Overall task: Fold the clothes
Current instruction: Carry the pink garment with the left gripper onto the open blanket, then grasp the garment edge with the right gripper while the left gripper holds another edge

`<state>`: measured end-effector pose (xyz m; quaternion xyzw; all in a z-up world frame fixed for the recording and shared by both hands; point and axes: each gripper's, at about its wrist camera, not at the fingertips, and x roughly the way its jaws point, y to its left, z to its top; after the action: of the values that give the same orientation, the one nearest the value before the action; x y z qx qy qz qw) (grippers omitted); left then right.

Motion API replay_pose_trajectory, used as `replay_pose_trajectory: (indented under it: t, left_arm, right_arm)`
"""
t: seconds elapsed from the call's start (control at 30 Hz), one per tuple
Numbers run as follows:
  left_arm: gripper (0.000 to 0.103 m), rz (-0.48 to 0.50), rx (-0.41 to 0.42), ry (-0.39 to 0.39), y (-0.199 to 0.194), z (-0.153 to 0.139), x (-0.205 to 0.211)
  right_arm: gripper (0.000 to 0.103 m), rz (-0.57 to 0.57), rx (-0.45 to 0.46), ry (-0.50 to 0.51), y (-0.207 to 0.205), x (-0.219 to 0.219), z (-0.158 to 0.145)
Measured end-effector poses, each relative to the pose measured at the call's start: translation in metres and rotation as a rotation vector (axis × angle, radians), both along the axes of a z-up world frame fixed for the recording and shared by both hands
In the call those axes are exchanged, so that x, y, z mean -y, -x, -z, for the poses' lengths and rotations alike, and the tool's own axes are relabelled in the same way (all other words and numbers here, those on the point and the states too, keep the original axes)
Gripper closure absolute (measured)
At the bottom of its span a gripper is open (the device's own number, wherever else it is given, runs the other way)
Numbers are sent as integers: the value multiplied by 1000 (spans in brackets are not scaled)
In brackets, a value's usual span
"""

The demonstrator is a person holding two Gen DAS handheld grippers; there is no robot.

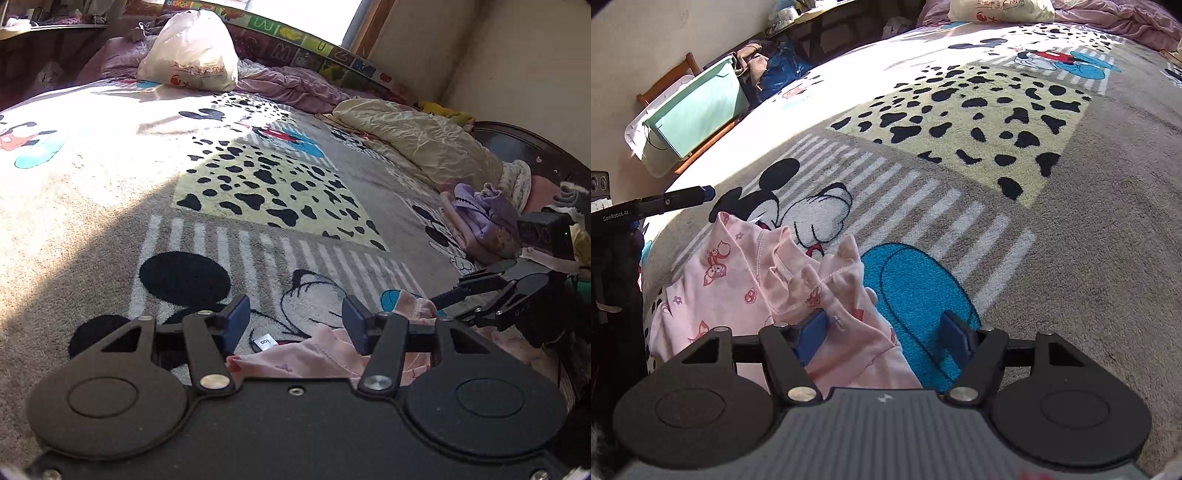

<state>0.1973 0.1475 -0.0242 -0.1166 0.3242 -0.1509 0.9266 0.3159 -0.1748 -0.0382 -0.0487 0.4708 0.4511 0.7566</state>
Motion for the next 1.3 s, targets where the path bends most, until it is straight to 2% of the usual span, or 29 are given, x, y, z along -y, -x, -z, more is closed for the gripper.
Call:
replay_pose_trajectory:
  t: [0.07,0.13,0.27,0.33,0.37,0.4,0.5,0.53,0.57,0.6,0.8,0.9,1.07,1.3]
  left_arm:
    - [49,80,-10,-62,-7,6,10]
    - [49,130,-29,-78,-9,15,16]
    - [49,188,-79,-124,-13,31,26]
    - [51,194,-78,-165,-14,34,32]
    - [57,195,-76,-185,-13,34,35]
    - [73,196,-73,-202,-12,32,37]
    - [91,193,-32,-205,-2,20,37]
    - [95,192,-17,-203,2,16,38]
    - [97,191,-2,-201,6,12,38]
    - [98,190,13,-200,9,7,38]
    - [98,182,105,-181,33,-20,38]
    - [98,160,162,-146,54,-38,40]
    - [99,112,250,-118,88,-71,55]
    - [100,122,362,-131,129,-131,70]
  right_arm:
    - [35,-41,-1,4,-5,-5,1]
    - [35,-96,-8,9,-6,-11,3]
    - [45,-188,-3,3,0,-21,7]
    - [46,-196,9,2,3,-22,8]
    - [49,-197,15,2,4,-22,8]
    - [55,-191,21,4,5,-22,7]
    - [69,-164,38,15,11,-22,5]
    - [72,-155,44,18,13,-22,4]
    - [79,-147,50,22,15,-22,3]
    - [83,-152,61,30,20,-23,1]
    - [89,-133,171,35,59,-19,-25]
    - [90,-88,220,-33,76,-1,-51]
    - [90,-74,313,-55,114,18,-91]
    - [90,-74,431,-109,154,44,-153]
